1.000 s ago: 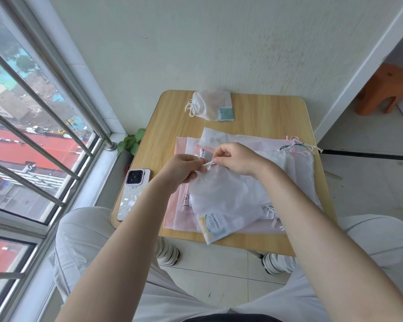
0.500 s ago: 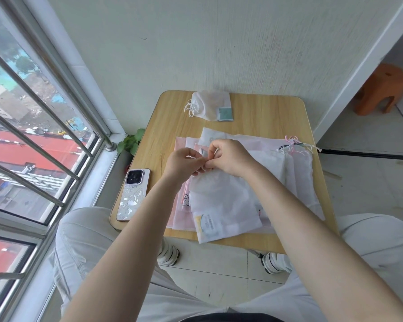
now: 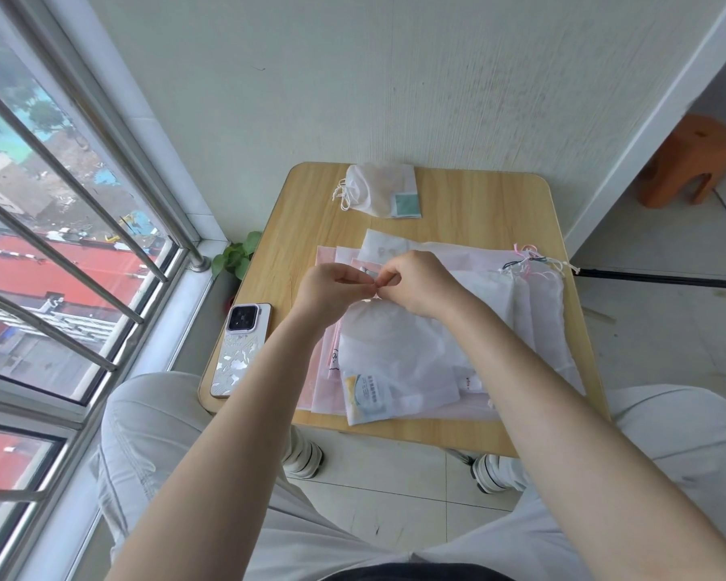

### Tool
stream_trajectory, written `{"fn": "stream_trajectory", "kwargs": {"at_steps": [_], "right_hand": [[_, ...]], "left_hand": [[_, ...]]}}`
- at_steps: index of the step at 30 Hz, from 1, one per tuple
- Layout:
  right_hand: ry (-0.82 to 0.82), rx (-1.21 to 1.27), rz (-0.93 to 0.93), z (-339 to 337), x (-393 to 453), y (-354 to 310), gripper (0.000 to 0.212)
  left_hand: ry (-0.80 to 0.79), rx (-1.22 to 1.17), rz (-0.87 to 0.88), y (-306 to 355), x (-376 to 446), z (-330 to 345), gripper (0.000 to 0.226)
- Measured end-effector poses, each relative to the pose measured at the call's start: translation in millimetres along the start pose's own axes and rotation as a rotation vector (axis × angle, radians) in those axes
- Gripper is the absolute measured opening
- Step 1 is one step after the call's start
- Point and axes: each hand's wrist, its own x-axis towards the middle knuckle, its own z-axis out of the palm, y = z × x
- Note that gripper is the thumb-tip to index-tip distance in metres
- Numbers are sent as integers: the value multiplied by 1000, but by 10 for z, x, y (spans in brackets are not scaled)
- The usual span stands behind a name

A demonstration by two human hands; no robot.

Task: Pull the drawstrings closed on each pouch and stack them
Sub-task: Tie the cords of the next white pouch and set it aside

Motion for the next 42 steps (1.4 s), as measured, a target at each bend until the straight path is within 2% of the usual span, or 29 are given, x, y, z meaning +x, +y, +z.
{"fn": "stream_trajectory", "kwargs": {"at_steps": [6,8,11,13,16,18,22,25,28,31,34,38,42], "right_hand": [[-23,30,27,-14,44,54,19],[-60,156,87,-14,58,82,21],[-162,499,198,-19,33,111,17],[-214,685,236,-17,22,151,26],[-237,793,284,-14,22,186,36],[-232,850,324,-13,34,198,26],[-278,965,352,-35,35,202,26],[-305,987,347,-46,28,180,29],[-267,951,346,-29,39,186,27],[-248,945,340,-14,42,188,34],[-222,946,319,4,37,177,25],[-177,930,306,16,14,188,17],[-109,845,330,4,15,215,7]], "left_hand": [[-12,42,59,-15,9,-2,12],[-35,27,67,-15,3,-12,15],[-37,-3,107,-16,-16,-15,20],[10,40,167,-34,-22,1,25],[129,186,274,-76,-7,33,31],[185,222,285,-80,1,49,30],[136,172,247,-70,7,60,24],[62,125,210,-37,-17,59,11],[39,96,180,-10,-54,65,10],[38,96,158,-6,-60,66,3],[75,195,166,-29,-33,70,15],[124,256,151,-34,1,75,13],[77,238,80,-27,16,77,15]]}}
